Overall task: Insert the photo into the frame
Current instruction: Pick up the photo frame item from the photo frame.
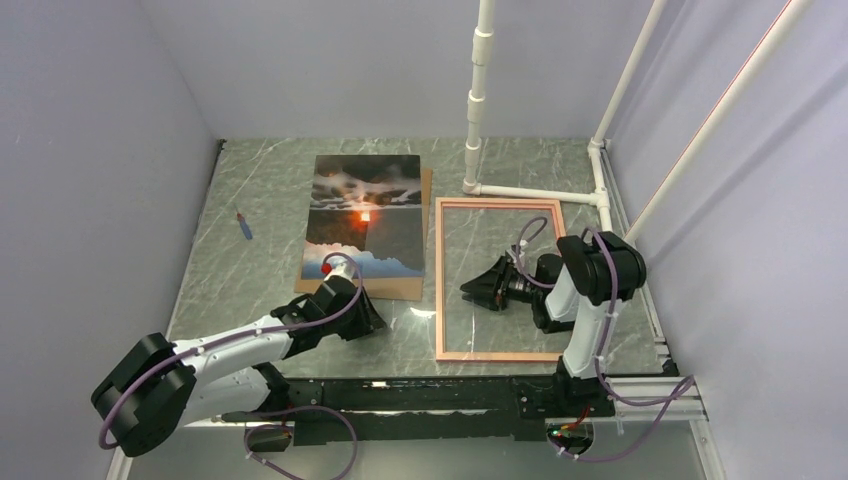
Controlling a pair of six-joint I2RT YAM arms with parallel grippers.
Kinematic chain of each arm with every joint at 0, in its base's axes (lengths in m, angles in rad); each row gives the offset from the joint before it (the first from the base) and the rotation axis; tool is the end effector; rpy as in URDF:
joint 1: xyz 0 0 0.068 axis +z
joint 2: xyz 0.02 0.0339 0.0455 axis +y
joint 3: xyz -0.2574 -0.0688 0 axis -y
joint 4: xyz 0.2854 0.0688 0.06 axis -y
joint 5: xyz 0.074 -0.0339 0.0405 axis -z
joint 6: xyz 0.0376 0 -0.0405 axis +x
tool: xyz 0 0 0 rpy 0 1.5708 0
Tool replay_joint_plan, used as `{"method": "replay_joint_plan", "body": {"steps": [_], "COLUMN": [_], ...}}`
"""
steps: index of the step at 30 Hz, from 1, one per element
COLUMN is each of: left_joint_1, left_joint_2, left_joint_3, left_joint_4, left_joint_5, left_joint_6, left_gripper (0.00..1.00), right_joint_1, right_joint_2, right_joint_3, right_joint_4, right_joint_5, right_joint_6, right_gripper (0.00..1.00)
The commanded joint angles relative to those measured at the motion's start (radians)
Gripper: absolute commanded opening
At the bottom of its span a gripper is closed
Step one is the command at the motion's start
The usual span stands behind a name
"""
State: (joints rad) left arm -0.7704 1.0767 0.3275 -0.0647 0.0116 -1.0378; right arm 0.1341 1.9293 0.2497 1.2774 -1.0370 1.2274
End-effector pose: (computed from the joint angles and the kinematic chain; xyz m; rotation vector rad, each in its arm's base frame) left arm 0.1607 -0.1566 0.1085 -0.3360 2.5421 -0.8104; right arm 0.2183 0.0621 0.0279 0.4200 2.2338 1.8280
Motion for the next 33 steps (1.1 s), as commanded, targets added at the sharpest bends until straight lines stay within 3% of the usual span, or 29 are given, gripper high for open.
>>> {"method": "replay_joint_plan", "body": {"steps": [1, 4, 7, 13, 17, 23, 33], "left_joint_1": [0.003, 0.002, 0.003, 0.003, 0.003, 0.001, 0.001], "left_joint_2": [0.02, 0.018, 0.012, -0.001, -0.031, -0.128, -0.209], "left_joint_3": [0.004, 0.0, -0.001, 0.008, 0.022, 0.094, 0.274], "left_joint_4": [0.001, 0.0, 0.0, -0.021, -0.042, -0.143, -0.341], "left_joint_5": [0.023, 0.022, 0.021, 0.005, -0.005, -0.009, -0.082], "left_joint_6": [0.028, 0.027, 0.025, 0.031, 0.043, 0.095, 0.219], "left_gripper": [0.43, 0.43, 0.43, 0.47, 0.57, 0.82, 0.84], "right_joint_1": [0.011, 0.016, 0.022, 0.025, 0.031, 0.033, 0.031], "right_joint_2": [0.091, 0.081, 0.016, -0.192, -0.331, -0.515, -0.967], "right_joint_3": [-0.009, -0.013, -0.012, 0.027, 0.088, 0.155, 0.377], "right_joint_4": [0.432, 0.4, 0.241, -0.248, -0.61, -0.931, -1.535], "right_joint_5": [-0.056, -0.047, -0.03, 0.035, 0.104, 0.195, 0.426], "right_joint_6": [0.189, 0.162, 0.08, -0.197, -0.374, -0.522, -0.697], "right_gripper": [0.41, 0.4, 0.34, 0.21, 0.01, 0.0, 0.0]}}
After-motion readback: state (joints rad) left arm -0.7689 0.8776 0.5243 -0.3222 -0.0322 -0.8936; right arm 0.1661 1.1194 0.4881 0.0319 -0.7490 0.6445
